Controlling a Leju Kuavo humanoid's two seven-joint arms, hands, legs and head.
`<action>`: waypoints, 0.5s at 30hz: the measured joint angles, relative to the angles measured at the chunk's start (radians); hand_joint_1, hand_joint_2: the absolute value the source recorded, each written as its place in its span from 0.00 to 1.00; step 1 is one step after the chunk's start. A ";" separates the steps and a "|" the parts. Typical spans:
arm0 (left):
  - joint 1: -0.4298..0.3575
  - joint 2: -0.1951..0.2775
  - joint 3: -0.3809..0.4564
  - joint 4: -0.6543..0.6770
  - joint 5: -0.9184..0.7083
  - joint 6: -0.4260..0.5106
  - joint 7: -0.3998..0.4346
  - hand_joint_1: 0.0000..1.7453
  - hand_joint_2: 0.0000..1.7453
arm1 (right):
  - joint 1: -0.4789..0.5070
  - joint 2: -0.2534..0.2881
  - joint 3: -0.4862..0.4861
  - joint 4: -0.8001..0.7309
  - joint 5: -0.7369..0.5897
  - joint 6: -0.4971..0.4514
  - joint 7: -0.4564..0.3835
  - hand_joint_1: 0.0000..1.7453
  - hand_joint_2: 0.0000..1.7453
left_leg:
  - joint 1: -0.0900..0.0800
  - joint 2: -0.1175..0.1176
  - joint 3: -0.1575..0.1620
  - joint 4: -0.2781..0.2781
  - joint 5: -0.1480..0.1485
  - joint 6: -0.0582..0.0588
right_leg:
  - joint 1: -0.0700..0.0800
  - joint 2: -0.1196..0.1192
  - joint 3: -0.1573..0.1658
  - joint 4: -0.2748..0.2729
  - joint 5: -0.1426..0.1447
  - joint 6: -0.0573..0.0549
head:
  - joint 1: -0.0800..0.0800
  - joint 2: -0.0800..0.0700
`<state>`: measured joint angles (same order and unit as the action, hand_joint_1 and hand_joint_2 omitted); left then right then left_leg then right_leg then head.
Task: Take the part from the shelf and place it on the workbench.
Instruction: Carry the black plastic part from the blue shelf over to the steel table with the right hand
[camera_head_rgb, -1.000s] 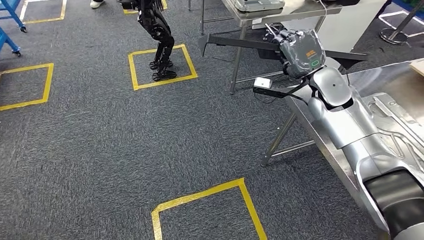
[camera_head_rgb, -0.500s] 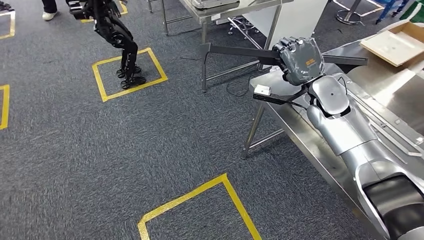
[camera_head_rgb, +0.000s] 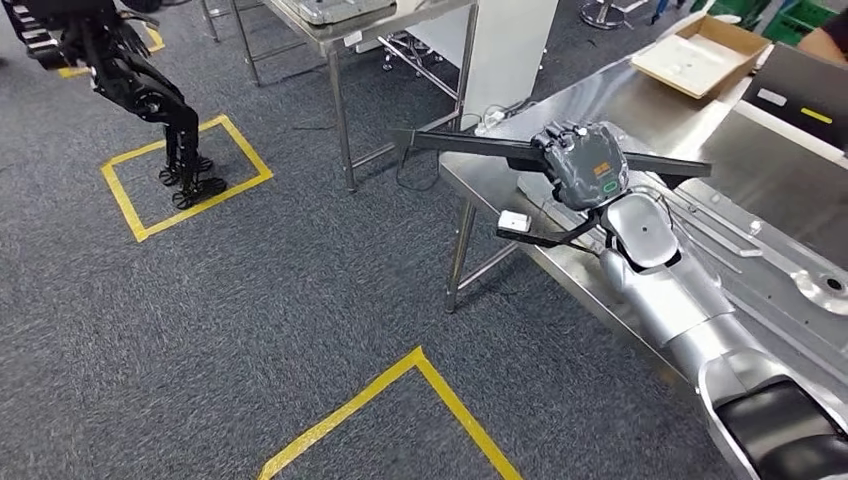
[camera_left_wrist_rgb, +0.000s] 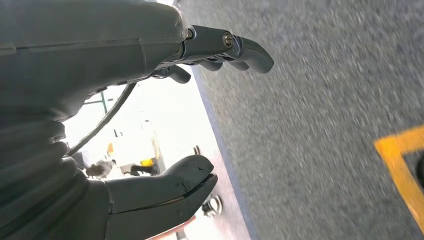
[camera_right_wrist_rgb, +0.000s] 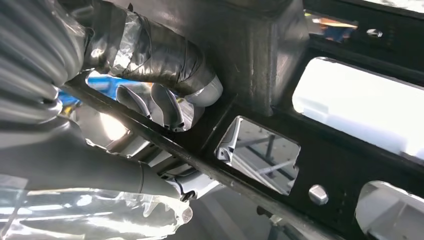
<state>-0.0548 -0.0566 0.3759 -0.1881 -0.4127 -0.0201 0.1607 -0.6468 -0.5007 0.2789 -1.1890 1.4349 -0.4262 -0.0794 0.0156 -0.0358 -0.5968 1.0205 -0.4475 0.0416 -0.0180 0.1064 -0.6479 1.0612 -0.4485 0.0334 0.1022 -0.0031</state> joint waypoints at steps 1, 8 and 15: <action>0.000 0.000 0.004 0.000 0.000 0.000 0.003 0.00 1.00 | -0.005 0.014 -0.001 0.008 0.013 -0.004 0.008 1.00 1.00 | 0.001 0.015 0.004 -0.008 0.003 0.005 | 0.002 -0.032 -0.021 0.040 -0.022 0.003 | 0.001 0.000; 0.000 -0.004 0.014 0.000 -0.019 0.001 0.011 0.00 1.00 | -0.009 0.088 0.009 0.073 0.095 -0.068 0.057 1.00 1.00 | -0.005 0.092 0.015 -0.006 -0.013 -0.001 | -0.009 -0.127 -0.047 0.082 -0.001 0.016 | 0.003 0.000; -0.003 -0.006 0.014 0.000 -0.035 -0.001 0.001 0.00 1.00 | 0.010 0.091 0.002 0.102 0.114 -0.121 0.062 1.00 1.00 | -0.008 0.103 0.024 0.019 -0.047 -0.035 | 0.003 -0.125 0.025 -0.043 0.027 -0.024 | 0.002 0.000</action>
<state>-0.0575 -0.0630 0.3895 -0.1881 -0.4473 -0.0214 0.1614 -0.6364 -0.4095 0.2811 -1.0869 1.5485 -0.5476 -0.0177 0.0079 0.0677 -0.5727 1.0391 -0.4949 0.0063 -0.0152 -0.0189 -0.6232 1.0186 -0.4212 0.0089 0.1040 -0.0031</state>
